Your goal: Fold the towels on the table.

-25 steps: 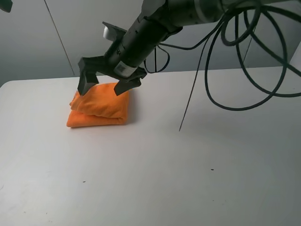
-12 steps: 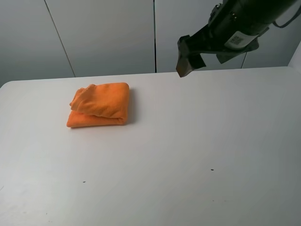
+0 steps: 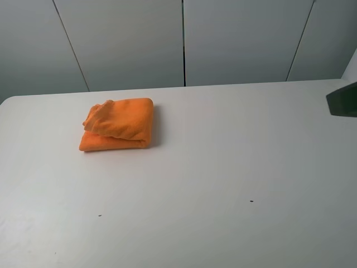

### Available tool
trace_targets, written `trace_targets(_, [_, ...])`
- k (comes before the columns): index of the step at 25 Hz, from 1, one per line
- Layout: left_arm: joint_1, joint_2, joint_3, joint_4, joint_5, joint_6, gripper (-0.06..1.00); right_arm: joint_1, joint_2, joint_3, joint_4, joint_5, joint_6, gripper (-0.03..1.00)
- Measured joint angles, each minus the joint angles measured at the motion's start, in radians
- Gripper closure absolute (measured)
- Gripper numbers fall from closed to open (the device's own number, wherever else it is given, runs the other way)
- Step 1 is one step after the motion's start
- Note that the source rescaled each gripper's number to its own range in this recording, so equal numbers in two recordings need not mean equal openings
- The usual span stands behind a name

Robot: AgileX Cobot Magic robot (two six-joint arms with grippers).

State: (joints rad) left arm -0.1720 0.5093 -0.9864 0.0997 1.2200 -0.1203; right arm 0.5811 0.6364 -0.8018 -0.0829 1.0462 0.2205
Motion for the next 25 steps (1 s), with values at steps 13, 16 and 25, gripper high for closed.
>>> trace_targets(13, [0.000,-0.435,0.354,0.040,-0.037,0.005,-0.05,0.000,-0.484,0.212,-0.004,0.076,-0.050,-0.03])
trace_targets(16, [0.000,-0.498,0.396,0.040,-0.051,0.015,-0.05,0.000,-0.552,0.276,-0.004,0.067,-0.069,-0.03])
trace_targets(25, [0.000,-0.509,0.471,0.005,-0.119,0.062,-0.05,0.000,-0.636,0.287,0.001,0.057,-0.102,-0.03])
